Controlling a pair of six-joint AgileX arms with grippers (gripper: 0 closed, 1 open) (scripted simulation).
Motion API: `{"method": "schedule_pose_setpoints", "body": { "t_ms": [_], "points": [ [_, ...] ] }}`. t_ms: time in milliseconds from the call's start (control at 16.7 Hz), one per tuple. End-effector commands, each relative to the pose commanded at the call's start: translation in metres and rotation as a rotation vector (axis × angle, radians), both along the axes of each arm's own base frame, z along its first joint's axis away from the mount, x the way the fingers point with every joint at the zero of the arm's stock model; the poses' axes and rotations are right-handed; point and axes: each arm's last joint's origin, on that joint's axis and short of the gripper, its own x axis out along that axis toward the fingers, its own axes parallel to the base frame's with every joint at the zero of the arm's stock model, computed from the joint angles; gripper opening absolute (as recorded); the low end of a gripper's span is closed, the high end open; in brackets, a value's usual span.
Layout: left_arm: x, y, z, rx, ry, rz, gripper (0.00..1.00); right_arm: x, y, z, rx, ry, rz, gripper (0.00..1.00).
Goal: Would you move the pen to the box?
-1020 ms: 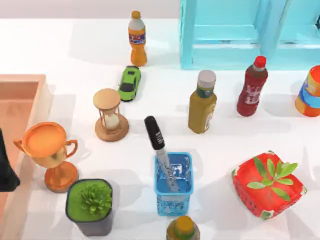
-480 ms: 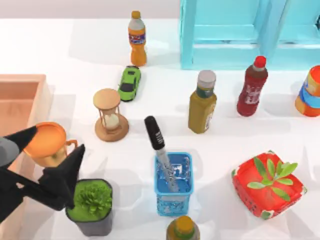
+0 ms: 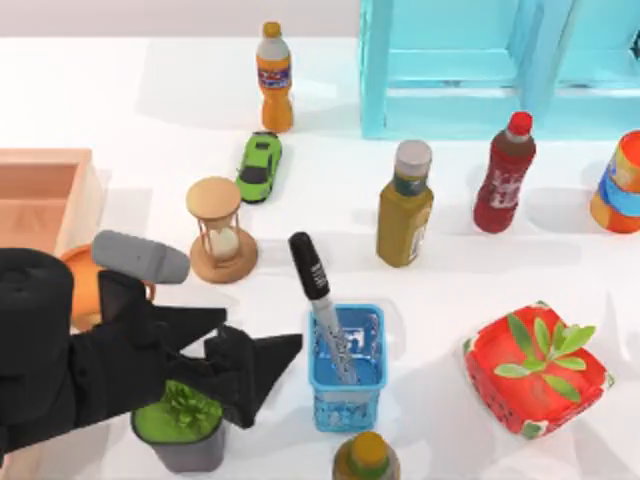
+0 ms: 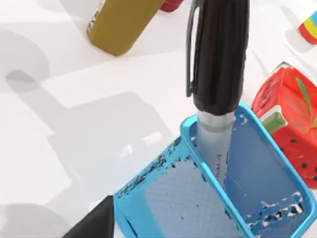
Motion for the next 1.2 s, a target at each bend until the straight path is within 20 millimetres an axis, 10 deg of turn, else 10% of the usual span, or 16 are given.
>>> {"method": "schedule_pose_setpoints", "body": {
  "t_ms": [660, 1200],
  "points": [
    [0.009, -0.006, -0.004, 0.021, 0.079, 0.017, 1.00, 0.000, 0.000, 0.000, 0.000, 0.000, 0.000, 1.00],
    [0.050, -0.062, -0.021, 0.014, 0.081, 0.012, 1.00, 0.000, 0.000, 0.000, 0.000, 0.000, 0.000, 1.00]
  ]
}}
